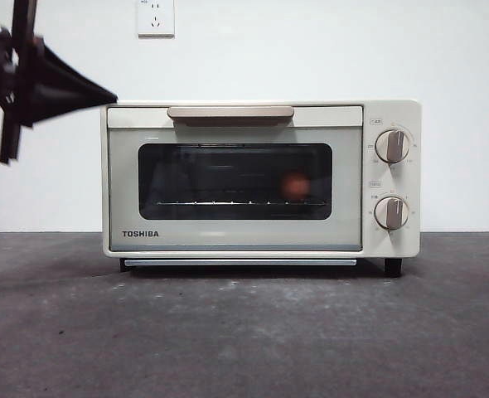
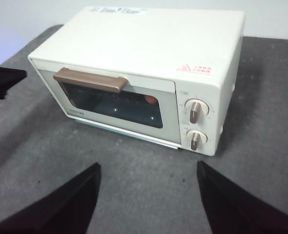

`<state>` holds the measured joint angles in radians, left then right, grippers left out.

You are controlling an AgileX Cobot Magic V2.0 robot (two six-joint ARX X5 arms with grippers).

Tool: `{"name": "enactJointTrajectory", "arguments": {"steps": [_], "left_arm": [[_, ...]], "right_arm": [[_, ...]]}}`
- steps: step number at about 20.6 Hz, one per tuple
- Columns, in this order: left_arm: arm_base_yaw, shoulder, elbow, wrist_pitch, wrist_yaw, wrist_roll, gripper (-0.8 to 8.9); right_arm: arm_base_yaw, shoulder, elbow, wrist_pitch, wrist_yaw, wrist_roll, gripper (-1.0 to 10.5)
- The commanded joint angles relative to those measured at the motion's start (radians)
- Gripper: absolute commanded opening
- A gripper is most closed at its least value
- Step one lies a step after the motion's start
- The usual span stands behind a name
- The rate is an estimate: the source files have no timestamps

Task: Eggoven

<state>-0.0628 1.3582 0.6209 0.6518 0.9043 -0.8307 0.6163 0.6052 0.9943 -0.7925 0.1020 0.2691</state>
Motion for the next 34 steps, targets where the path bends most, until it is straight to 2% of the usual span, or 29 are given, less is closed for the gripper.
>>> {"name": "enactJointTrajectory", "arguments": {"steps": [1,7,11,15,19,27,34], "left_arm": [[-0.014,-0.122,0.014,-0.191,-0.086,0.167,0.07],[-0.064,-0.42,0.014,-0.621,-0.383,0.451,0.07],[-0.095,-0.574,0.014,-0.782,-0.565,0.547,0.07],[-0.118,-0.7,0.014,-0.875,-0.696,0.609,0.07],[-0.127,-0.782,0.014,-0.903,-0.73,0.633,0.07],[-0.127,-0.825,0.014,-0.945,-0.729,0.628,0.08],[-0.127,-0.822,0.014,-0.943,-0.729,0.628,0.08]], "right_arm": [[0.009,0.005,-0.036,0.049,-0.006,-0.007,3.0],[0.009,-0.002,-0.203,0.285,-0.052,-0.042,2.5],[0.009,-0.002,-0.343,0.515,-0.063,-0.079,1.8],[0.009,-0.002,-0.488,0.776,-0.076,-0.102,0.2],[0.009,0.001,-0.581,0.927,-0.037,-0.101,0.0],[0.009,0.0,-0.598,0.912,0.022,-0.101,0.0],[0.009,0.0,-0.598,0.927,0.029,-0.101,0.0]]}}
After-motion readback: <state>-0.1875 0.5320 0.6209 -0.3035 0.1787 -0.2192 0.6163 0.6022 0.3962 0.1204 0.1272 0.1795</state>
